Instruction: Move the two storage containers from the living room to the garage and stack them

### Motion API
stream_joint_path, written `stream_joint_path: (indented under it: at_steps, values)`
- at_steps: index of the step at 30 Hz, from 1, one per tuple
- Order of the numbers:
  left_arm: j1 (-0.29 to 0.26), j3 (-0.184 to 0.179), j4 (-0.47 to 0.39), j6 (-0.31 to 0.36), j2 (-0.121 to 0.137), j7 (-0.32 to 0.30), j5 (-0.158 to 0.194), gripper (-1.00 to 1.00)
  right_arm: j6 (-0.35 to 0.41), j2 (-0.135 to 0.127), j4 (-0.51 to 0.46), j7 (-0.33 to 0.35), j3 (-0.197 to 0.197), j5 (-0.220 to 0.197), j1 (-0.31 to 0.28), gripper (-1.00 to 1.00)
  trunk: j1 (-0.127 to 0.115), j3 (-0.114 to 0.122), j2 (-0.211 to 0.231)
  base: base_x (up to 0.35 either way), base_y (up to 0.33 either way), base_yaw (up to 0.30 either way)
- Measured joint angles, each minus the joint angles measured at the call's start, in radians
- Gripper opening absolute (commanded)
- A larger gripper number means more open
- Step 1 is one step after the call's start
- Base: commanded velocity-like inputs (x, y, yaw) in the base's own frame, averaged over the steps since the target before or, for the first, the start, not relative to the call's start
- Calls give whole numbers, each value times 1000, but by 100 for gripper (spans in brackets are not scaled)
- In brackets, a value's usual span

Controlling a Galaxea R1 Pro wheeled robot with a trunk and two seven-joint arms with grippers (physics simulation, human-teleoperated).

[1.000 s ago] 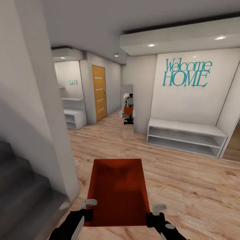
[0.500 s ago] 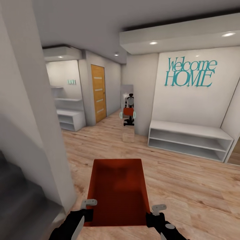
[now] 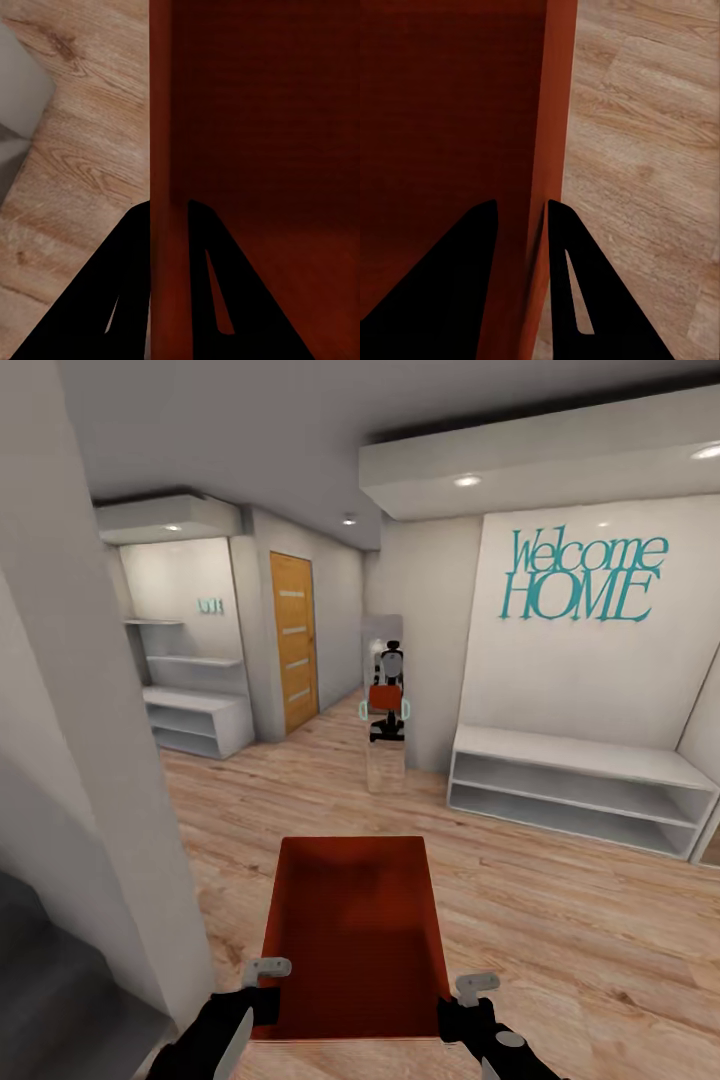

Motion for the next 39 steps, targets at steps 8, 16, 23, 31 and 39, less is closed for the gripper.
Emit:
stream_joint_path:
  at_steps: [8,16,23,31,39]
  values:
    - [0,0,0,0,0,0,0,-100,0,0,0,0,0,0,0,-100,0,0,0,325,0,0]
    - [0,0,0,0,0,0,0,-100,0,0,0,0,0,0,0,-100,0,0,0,325,0,0]
    - [0,0,0,0,0,0,0,-100,0,0,0,0,0,0,0,-100,0,0,0,325,0,0]
    - [0,0,0,0,0,0,0,-100,0,0,0,0,0,0,0,-100,0,0,0,325,0,0]
    - [0,0,0,0,0,0,0,-100,0,0,0,0,0,0,0,-100,0,0,0,325,0,0]
